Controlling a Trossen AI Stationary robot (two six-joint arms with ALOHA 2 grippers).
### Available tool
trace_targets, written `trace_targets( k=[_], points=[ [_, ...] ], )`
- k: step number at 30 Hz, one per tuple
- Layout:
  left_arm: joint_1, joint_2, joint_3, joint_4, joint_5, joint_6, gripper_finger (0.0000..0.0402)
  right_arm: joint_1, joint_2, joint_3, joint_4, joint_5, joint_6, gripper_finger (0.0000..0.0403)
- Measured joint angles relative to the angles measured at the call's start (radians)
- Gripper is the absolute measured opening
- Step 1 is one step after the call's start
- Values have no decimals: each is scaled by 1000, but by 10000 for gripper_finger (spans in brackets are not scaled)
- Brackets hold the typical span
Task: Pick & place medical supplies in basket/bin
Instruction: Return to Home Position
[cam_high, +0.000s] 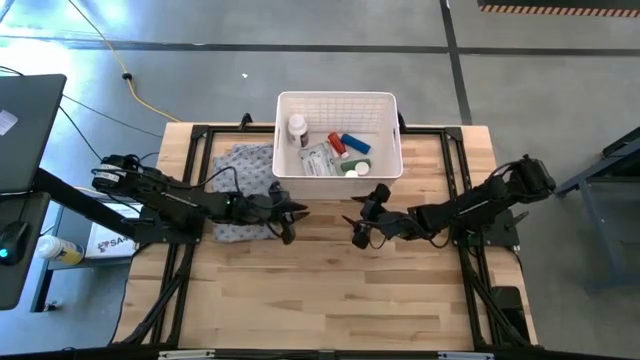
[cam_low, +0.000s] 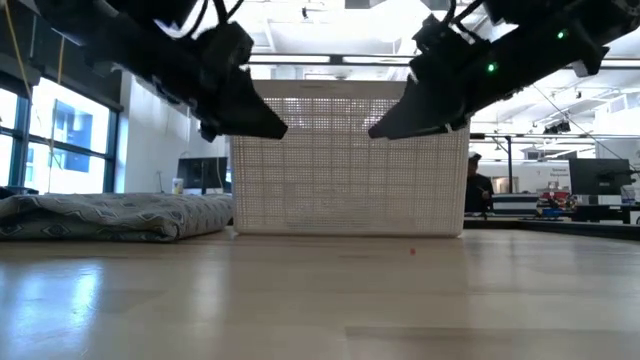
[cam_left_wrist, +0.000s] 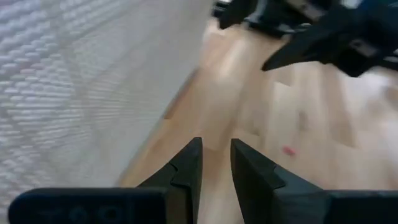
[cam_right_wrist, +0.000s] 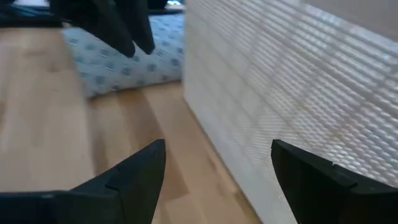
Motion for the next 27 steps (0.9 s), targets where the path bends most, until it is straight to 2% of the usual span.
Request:
trace_targets(
  k=[6,10,17,27],
  points=[
    [-51,-20,0,53,27,14,117,40,0,0,123,-27,-153,281],
    [-98,-20,0,90,29,100,117,60,0,0,202,-17,-251,281],
    [-160,-41,0,130,27,217,117,94,-11,0,214,46,-259,281],
    [-190,-71,-1,153,27,253,117,106,-78,0,196,-102,-205,281]
  ],
)
